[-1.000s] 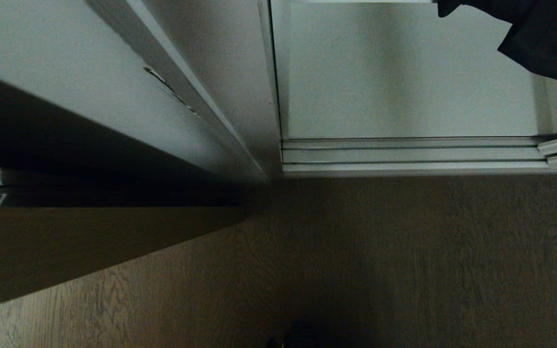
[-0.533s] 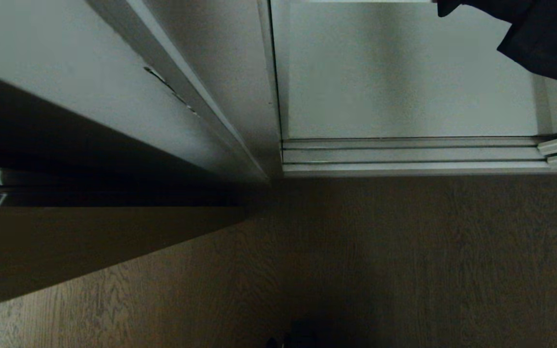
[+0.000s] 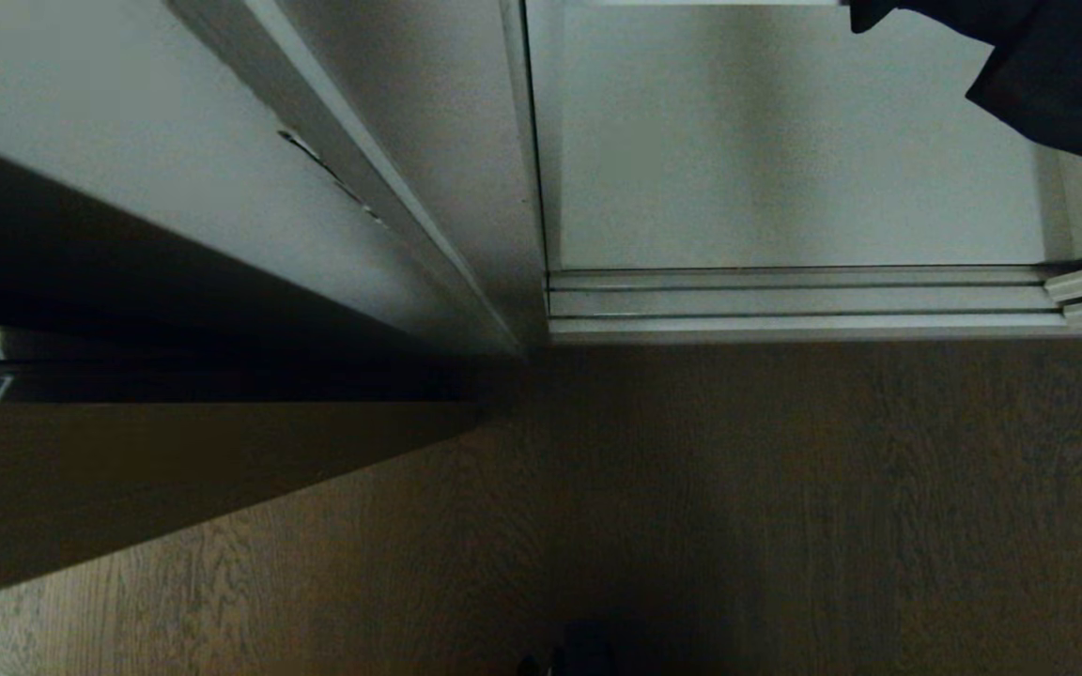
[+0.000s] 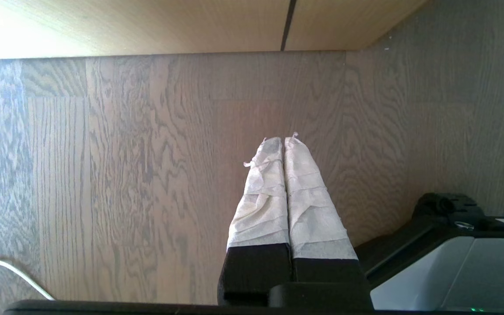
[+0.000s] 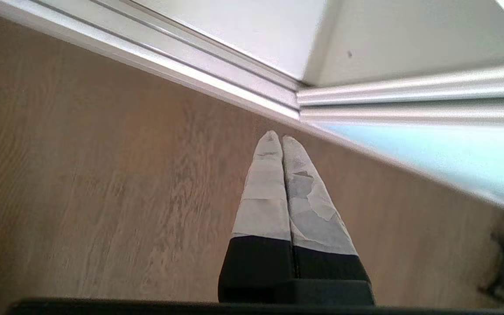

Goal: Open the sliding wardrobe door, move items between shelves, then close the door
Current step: Place the bag on the higher shelf

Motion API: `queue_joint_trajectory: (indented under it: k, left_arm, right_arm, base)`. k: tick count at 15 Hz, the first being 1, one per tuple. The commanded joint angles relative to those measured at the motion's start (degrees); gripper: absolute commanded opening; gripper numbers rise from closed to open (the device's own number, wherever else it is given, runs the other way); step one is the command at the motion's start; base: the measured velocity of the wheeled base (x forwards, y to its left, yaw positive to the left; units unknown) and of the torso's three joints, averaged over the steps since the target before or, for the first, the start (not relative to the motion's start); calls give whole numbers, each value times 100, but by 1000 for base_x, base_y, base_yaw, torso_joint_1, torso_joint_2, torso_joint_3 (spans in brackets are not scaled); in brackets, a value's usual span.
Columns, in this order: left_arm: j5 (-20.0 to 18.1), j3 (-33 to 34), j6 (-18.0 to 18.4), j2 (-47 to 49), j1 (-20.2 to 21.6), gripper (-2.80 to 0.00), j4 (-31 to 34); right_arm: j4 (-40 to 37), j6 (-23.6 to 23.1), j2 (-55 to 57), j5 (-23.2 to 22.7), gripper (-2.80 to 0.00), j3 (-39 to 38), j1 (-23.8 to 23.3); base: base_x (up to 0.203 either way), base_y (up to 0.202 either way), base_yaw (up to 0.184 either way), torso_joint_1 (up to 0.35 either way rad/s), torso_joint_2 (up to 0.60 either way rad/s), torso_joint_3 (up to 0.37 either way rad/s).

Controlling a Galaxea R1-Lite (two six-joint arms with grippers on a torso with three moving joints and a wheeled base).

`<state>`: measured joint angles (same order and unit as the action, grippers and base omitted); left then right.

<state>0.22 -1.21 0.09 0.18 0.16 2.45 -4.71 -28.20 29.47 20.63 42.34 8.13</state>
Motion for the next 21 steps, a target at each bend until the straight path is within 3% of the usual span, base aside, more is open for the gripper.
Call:
queue_joint_trajectory:
  k: [1,2,3,4,7,9,11,14,16,21]
  left_arm:
    - [4,-2,0,-1,2,-280,2]
    - [4,-2,0,-1,2,-280,1]
    - [4,-2,0,-1,2,-280,1]
    - [4,-2,0,-1,2,-280,1]
    - [4,-2,0,-1,2,-280,10]
    - [4,-2,0,-1,2,-280,1]
    - [4,-2,0,-1,2,-280,7]
    - [4,-2,0,-1,2,-280,9]
    - [4,-2,0,-1,2,-280,1]
    - [4,-2,0,-1,2,-280,1]
  right_arm:
    - [27,-143,331,-109,-280,186,4]
    - [13,-169,448,-181,-280,364,4]
    - [-3,-184,542,-312,0,467,4]
    - [-4,-188,543,-317,0,469,4]
    - [16,-463,833,-1035,0,706,-29]
    - [54,-1321,931,-1826,0,888,-163]
    - [141,-2072,1027,-2326,0,1245,-261]
    - [241,-2929,1179,-2571,0,1747,-439]
    - [770,-3403,1365,-2689,0,1816,-572]
    - [2397,-3586,2116,-2986,0,1145,-796]
  base:
    - [0,0,0,0,0,0]
    - [0,0,0,0,0,0]
    - [0,0,0,0,0,0]
    - [0,0,0,0,0,0]
    - [0,0,0,0,0,0]
    - [0,0,0,0,0,0]
    - [0,0,0,0,0,0]
    - [0,0,0,0,0,0]
    - [0,0,0,0,0,0]
    - [0,0,0,0,0,0]
